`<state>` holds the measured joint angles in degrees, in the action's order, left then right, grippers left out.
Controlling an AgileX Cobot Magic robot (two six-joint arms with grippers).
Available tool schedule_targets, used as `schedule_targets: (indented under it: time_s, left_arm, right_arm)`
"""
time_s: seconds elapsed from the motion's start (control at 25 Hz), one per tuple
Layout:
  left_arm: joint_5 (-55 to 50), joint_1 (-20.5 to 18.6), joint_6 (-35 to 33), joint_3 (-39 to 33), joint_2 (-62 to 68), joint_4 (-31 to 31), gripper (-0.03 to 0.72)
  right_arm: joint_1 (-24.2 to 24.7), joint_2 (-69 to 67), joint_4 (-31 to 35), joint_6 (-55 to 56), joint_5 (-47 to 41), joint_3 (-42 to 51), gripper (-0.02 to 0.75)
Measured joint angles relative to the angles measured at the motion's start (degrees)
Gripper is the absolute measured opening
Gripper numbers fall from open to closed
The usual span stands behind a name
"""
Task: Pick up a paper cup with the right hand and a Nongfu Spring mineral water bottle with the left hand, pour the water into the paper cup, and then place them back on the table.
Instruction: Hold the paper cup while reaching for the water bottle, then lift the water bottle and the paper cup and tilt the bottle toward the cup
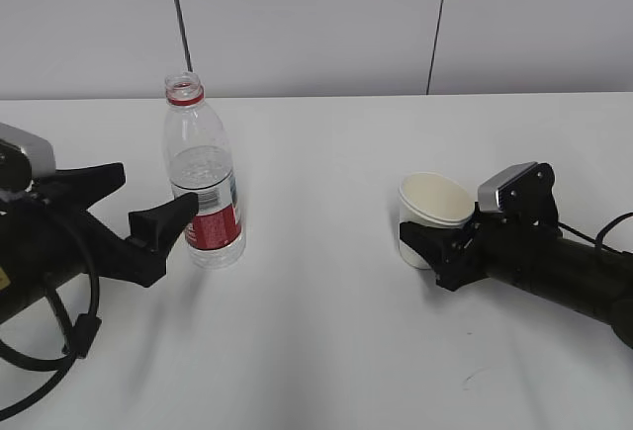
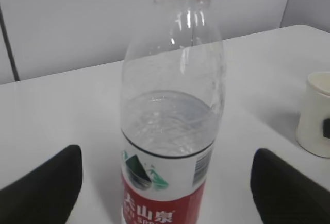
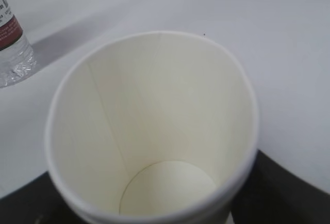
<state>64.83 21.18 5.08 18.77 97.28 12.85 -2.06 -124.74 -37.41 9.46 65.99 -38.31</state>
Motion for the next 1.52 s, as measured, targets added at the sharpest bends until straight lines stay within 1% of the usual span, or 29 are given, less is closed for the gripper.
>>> schedule_targets:
  time_s: [0.16,0.52,0.64,0.72,0.88,0.96,1.2,1.36,1.52]
  left_arm:
    - [0.05,0.00,0.02,3.86,4.24,2.35,0.595]
    - [0.18,0.06,0.13,13.66,14.37,2.39,0.594]
    - [0.45,0.06,0.16,15.68,16.87,1.34,0.587]
    - [0.45,0.06,0.21,15.97,17.65,0.47,0.557]
    - [0.48,0.18,0.21,16.04,17.86,-0.02,0.414]
    - [0.48,0.18,0.27,16.04,17.86,-0.14,0.379]
    - [0.48,0.18,0.39,16.04,17.86,-0.14,0.349]
    - [0.52,0.18,0.39,16.04,17.86,-0.14,0.333]
    - [0.46,0.18,-0.34,16.14,17.86,-0.14,0.328]
  right_arm:
    - [0.00,0.00,0.00,0.00,0.00,0.00,0.487]
    - [0.00,0.00,0.00,0.00,0.08,0.00,0.486]
    - [0.00,0.00,0.00,0.00,0.08,0.00,0.486]
    - [0.00,0.00,0.00,0.00,0.08,0.00,0.486]
    - [-0.12,0.00,0.00,0.00,0.08,0.00,0.486]
    - [-0.12,0.00,0.00,0.00,0.08,0.00,0.486]
    - [-0.12,0.00,-1.48,0.00,0.08,-0.12,0.485]
    - [-0.12,0.00,-6.55,0.62,0.08,-1.19,0.485]
    - [-0.12,0.00,-12.65,4.54,0.08,-3.73,0.485]
